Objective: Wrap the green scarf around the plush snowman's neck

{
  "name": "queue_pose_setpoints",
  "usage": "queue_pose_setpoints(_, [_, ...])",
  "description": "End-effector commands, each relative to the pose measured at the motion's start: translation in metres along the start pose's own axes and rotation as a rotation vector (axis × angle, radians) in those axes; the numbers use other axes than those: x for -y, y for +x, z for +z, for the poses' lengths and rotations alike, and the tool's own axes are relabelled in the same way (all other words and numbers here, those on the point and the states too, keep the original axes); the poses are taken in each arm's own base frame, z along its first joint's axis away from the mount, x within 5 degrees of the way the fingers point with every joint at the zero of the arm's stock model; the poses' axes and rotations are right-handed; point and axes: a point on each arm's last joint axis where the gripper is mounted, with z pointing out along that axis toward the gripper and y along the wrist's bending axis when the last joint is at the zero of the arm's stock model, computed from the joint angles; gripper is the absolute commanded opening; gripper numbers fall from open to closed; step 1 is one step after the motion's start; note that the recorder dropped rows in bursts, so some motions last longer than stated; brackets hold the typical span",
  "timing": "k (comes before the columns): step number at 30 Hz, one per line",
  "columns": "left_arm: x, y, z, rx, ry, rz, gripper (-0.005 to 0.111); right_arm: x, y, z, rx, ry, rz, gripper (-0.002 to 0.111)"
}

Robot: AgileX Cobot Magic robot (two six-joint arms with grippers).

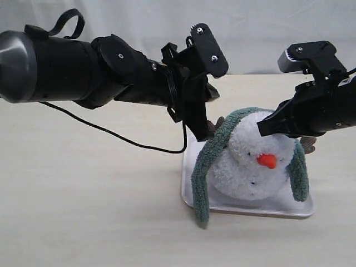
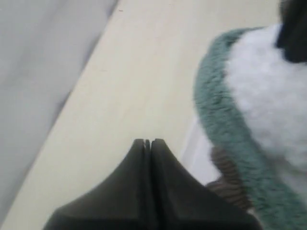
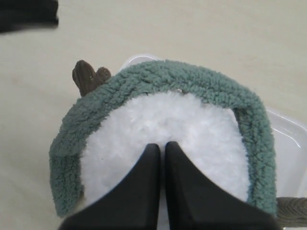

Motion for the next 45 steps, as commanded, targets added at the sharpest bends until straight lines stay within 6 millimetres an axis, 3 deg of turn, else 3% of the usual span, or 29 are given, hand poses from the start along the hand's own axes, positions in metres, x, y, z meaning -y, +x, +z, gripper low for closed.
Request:
queue_pose_setpoints(1, [0.001,0.010,0.023,-0.032,-0.031,0.130,0.000,0.001,0.003,0.002,-0.014,-0.001,0.002,0.004])
queue_pose_setpoints(3, [0.003,0.012,0.046,-0.039,-0.036,0.162,0.000,0.001,0.003,0.002,-0.014,-0.001,0.002,0.004])
queue_pose_setpoints(6, [0.001,0.001,0.054,-0.004,0.010,0.149,0.000,0.001,0.003,0.002,-0.014,-0.001,0.002,0.004])
queue_pose_setpoints(10, [-0.028,-0.020,0.026,0.061,0.110,-0.128,0.000,0.000,0.003,0.002,-0.012,-0.004,0.007,0.004])
queue_pose_setpoints(14, [-0.064,-0.005,0.009,0.008,0.174,-0.311,0.000,0.000,0.003,0.002,-0.014,-0.005,0.008,0.004])
queue_pose_setpoints(19, [-0.111,0.031,-0.004,-0.162,-0.053,-0.476,0.000,0.000,0.003,0.002,-0.017,-0.007,0.008,0.004])
queue_pose_setpoints(24, [-0.138,0.052,-0.020,-0.417,-0.381,-0.477,0.000,0.000,0.003,0.002,-0.016,-0.008,0.009,0.004])
queue_pose_setpoints(26, [-0.138,0.050,-0.024,-0.486,-0.404,-0.455,0.000,0.000,0.003,0.002,-0.016,-0.009,0.011,0.004])
queue_pose_setpoints(28, [-0.130,0.041,-0.023,-0.501,-0.312,-0.437,0.000,0.000,0.003,0.002,-0.015,-0.010,0.014,0.004])
queue_pose_setpoints(34, [-0.093,0.000,-0.018,-0.228,0.343,-0.522,0.000,-0.001,0.004,0.002,-0.022,-0.014,0.018,0.004])
queue_pose_setpoints(41, [-0.055,-0.019,0.007,-0.128,0.469,-0.278,0.000,-0.001,0.005,0.002,-0.029,-0.019,0.016,0.004])
queue_pose_setpoints(45, [-0.042,-0.018,0.027,-0.120,0.444,-0.265,0.000,-0.001,0.005,0.002,-0.031,-0.020,0.014,0.004])
